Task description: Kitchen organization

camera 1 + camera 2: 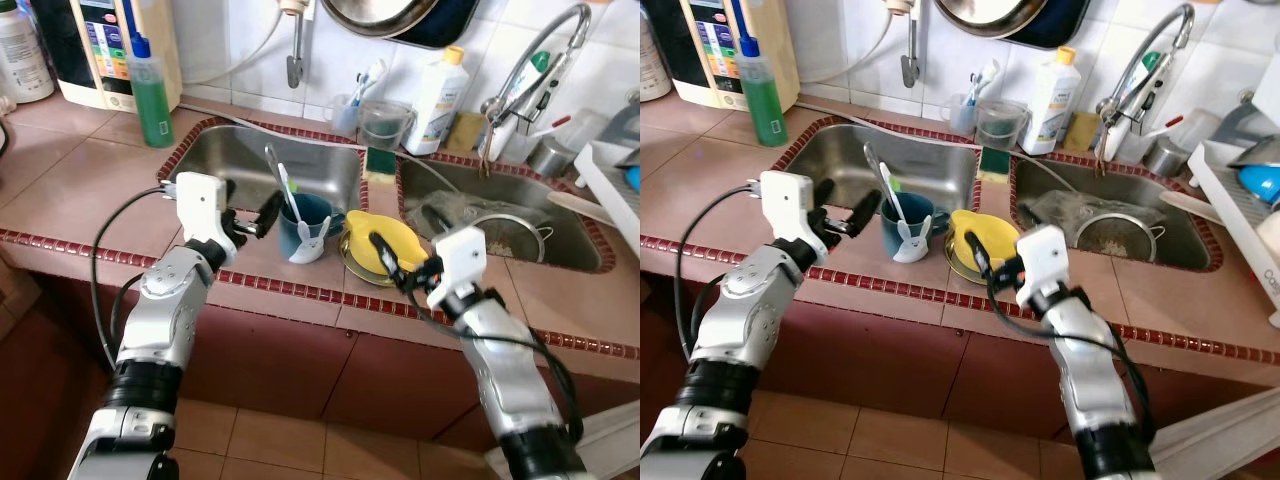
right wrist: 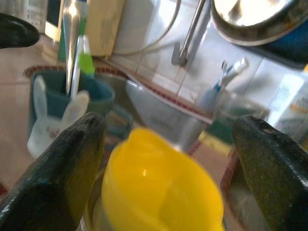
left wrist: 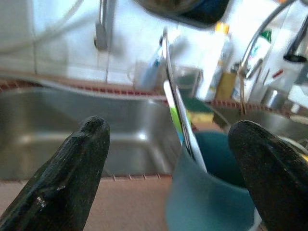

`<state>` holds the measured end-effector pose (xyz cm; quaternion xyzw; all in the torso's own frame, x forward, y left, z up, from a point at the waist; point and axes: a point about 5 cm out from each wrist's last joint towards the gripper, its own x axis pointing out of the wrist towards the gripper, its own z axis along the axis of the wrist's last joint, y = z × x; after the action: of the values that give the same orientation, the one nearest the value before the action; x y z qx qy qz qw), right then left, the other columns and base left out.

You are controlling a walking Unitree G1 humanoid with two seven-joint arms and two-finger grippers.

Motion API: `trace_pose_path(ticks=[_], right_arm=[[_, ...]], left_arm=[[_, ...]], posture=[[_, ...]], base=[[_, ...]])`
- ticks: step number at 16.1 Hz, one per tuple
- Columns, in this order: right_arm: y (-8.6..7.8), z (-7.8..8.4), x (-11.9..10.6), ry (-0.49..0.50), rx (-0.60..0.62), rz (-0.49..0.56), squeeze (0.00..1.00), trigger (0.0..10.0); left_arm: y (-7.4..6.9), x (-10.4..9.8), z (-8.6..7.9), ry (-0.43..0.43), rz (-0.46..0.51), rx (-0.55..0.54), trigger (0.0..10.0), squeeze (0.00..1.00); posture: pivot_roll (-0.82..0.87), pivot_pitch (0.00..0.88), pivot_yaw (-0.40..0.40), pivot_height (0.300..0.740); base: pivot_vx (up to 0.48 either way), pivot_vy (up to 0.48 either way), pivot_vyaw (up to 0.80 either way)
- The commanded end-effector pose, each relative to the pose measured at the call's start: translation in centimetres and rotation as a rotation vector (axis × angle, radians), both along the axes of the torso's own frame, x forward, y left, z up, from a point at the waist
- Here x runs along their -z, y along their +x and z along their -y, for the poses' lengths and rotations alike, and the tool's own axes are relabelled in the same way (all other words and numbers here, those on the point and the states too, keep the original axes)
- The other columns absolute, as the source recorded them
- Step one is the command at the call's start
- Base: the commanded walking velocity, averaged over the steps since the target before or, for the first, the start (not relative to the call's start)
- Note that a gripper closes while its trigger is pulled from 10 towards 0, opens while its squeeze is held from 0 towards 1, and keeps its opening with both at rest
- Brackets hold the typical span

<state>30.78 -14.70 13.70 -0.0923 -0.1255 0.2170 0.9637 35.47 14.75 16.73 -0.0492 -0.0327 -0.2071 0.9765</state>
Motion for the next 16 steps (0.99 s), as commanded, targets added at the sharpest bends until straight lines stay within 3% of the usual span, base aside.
trace_pose_path(ticks=[1, 7, 16], right_arm=[[-0.3, 0.1, -0.4, -0.023, -0.002, 0.011, 0.0, 10.0], [-2.1, -0.9, 0.1, -0.013, -0.07, -0.019, 0.0, 10.0], [-2.6, -1.7, 0.3, -0.029, -0.1, -0.037, 0.0, 10.0]], left_arm=[[0.2, 0.1, 0.6, -0.003, -0.026, 0.033, 10.0, 0.0], [1.6, -0.9, 1.1, -0.05, -0.044, 0.057, 10.0, 0.0], [3.3, -2.4, 1.9, -0.053, -0.029, 0.035, 10.0, 0.0]], posture=[[-0.03, 0.0, -0.069, 0.74], [-0.05, 0.0, -0.053, 0.74], [-0.05, 0.0, -0.043, 0.74]], base=[[0.0, 0.0, 0.0], [0.0, 0.0, 0.0], [0.0, 0.0, 0.0]])
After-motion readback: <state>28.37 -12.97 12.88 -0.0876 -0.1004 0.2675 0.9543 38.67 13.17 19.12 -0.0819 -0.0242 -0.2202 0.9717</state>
